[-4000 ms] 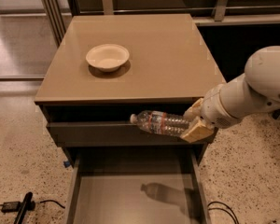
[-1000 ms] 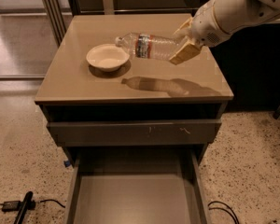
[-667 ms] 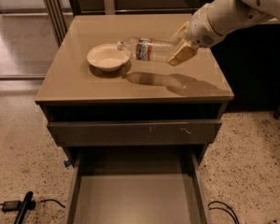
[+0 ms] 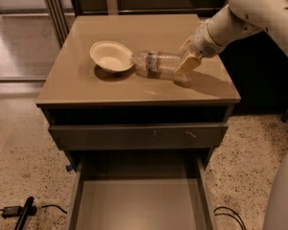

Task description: Pick water bottle from middle drawer and place on counter

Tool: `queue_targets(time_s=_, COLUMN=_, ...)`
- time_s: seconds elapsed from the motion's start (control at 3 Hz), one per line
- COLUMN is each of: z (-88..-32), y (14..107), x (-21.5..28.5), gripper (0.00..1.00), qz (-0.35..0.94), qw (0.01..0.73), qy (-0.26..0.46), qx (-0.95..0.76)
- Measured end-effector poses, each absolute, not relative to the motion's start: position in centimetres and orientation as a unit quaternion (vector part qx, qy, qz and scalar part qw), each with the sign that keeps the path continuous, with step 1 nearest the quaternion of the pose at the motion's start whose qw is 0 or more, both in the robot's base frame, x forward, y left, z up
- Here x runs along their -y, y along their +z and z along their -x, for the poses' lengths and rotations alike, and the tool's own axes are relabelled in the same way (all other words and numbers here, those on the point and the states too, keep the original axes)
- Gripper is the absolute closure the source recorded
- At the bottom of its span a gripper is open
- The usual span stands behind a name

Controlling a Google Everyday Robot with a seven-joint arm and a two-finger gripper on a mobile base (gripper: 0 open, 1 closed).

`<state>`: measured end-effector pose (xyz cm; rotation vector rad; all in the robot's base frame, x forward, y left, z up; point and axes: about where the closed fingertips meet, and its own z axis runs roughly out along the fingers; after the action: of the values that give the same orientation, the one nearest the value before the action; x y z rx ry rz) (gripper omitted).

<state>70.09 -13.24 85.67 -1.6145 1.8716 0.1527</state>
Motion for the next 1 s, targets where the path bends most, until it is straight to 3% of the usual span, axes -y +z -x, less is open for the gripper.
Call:
queue_targets(time_s=0.33, z=-70.82, y=84.75, x=13.92, gripper=1.00, qz=0.613, qw=0.321, qy=0.055, qx=-0.720)
queue_targets(time_s=1.0, z=-70.83, y=84.72, x=13.92, gripper=0.60, qz=0.613, qw=0.321, qy=0.055, qx=-0.720)
